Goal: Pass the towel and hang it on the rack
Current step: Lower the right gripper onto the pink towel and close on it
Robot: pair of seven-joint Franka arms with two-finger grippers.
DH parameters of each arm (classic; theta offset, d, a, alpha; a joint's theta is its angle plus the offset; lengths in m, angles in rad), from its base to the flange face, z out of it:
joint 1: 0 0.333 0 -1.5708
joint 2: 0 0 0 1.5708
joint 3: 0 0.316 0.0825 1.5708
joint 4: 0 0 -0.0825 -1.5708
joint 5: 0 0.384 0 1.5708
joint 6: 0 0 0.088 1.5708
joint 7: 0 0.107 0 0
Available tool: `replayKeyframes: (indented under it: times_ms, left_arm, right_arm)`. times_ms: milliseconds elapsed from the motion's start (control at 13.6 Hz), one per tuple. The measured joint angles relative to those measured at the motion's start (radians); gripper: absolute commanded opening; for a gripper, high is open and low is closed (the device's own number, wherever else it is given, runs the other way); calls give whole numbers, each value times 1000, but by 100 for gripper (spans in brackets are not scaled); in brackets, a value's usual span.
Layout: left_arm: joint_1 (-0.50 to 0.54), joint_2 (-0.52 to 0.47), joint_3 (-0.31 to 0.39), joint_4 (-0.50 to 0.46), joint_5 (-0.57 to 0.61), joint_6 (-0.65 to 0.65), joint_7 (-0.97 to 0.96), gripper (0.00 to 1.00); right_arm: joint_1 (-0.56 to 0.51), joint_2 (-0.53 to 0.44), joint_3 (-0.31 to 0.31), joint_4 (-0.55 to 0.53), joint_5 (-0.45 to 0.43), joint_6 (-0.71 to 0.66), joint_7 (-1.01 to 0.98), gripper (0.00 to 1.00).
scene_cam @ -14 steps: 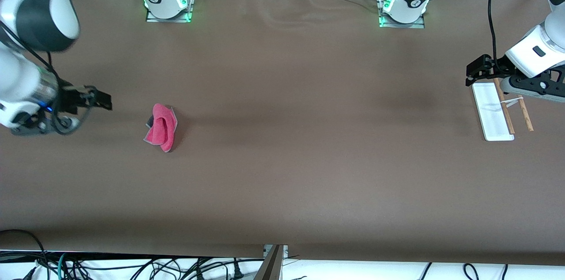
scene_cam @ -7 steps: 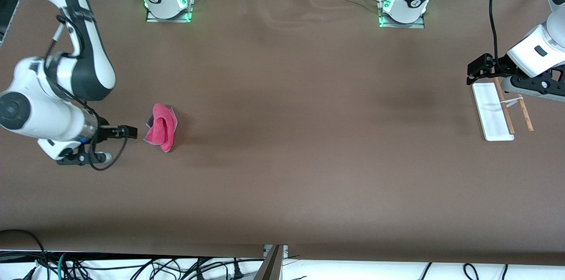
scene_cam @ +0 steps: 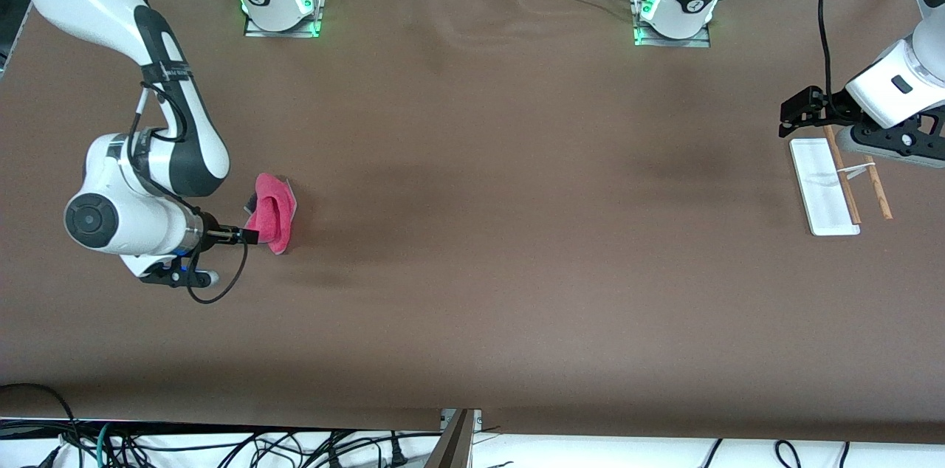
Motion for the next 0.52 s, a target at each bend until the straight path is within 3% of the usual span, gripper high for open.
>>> replayKeyframes:
  times_ms: [515]
  left_arm:
    - [16, 0, 7, 50, 0, -106, 0, 100]
  right_arm:
    - [0, 26, 0, -80, -8, 98, 0, 99]
